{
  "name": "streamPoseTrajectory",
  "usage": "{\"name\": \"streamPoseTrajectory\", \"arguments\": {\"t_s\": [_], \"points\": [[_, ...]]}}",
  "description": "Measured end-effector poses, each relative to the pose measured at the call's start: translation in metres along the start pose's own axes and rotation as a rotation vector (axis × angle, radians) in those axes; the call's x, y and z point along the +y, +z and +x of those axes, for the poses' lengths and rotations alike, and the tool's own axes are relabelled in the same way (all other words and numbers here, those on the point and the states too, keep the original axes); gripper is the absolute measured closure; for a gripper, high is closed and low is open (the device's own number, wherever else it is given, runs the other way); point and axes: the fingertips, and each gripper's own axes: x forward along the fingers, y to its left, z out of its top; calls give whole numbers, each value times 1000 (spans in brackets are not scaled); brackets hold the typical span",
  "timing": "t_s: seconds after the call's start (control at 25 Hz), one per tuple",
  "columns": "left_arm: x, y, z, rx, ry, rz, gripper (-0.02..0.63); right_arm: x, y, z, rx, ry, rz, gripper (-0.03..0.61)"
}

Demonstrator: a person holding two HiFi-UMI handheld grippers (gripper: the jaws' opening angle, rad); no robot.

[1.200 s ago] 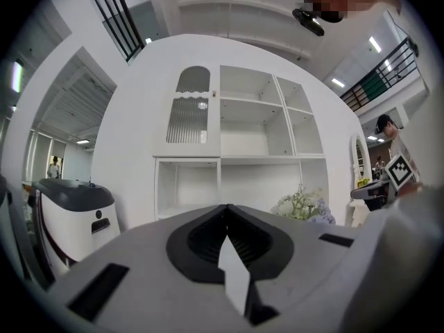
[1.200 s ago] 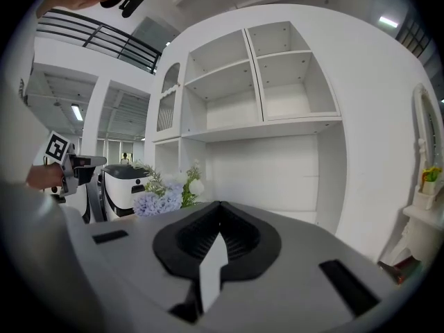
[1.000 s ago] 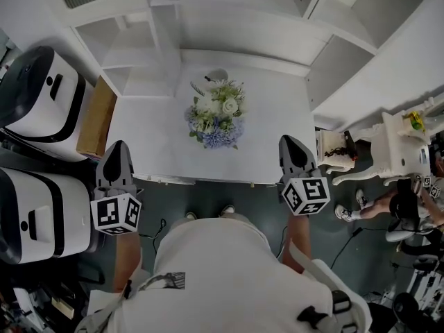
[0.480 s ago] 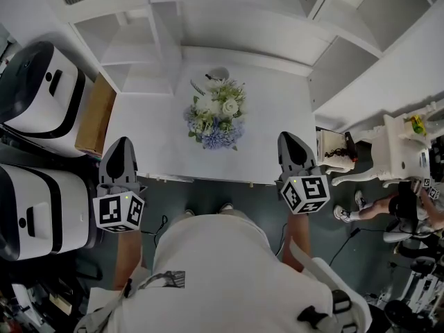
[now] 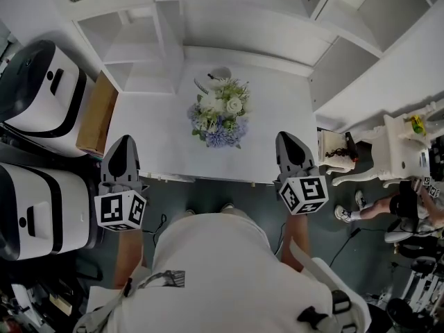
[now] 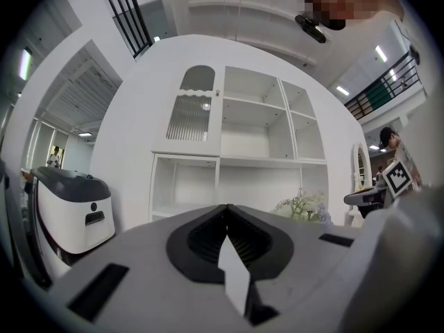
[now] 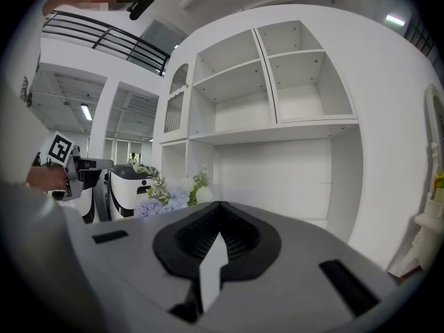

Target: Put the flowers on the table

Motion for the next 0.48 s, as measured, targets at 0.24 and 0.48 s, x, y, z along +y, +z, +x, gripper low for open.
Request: {"name": "streamPoseTrajectory", "arguments": {"t_s": [0.24,0.48], "points": [[-2,-4,0,13,-30,-5,600,11,-7,-8,13,-10,10,569],[-9,-4,-1,14,-58,-9,600,18,-15,-20,43,-19,-13,569]]}}
